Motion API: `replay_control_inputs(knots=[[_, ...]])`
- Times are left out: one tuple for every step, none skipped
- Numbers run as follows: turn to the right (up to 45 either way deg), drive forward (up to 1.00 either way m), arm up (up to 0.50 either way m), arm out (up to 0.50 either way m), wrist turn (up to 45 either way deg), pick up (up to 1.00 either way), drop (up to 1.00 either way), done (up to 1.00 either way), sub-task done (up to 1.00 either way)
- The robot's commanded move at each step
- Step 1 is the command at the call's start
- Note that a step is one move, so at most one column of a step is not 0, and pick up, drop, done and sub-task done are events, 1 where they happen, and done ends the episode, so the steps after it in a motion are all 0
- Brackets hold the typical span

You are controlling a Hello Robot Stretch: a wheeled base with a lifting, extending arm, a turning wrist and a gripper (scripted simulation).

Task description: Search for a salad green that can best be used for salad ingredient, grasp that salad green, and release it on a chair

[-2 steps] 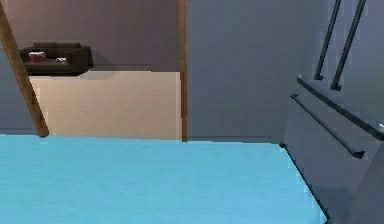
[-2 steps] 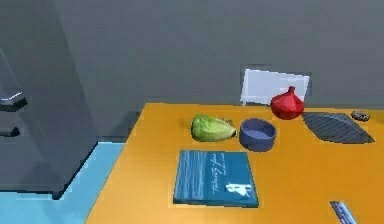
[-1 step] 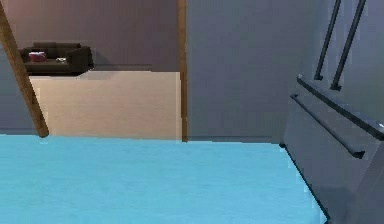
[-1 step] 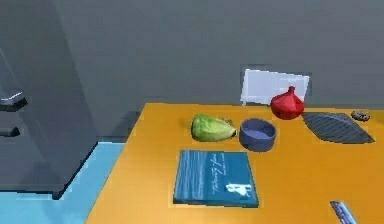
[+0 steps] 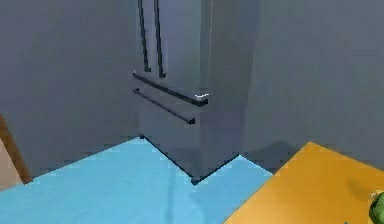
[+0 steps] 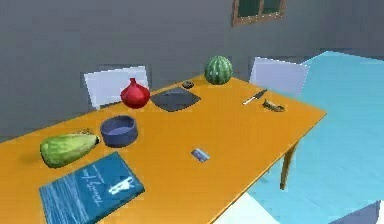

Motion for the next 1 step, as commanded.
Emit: replay_control_inputs(knots=[[45.0, 0.0, 0.0, 0.0, 0.0, 0.0, 0.0, 0.0, 0.0]])
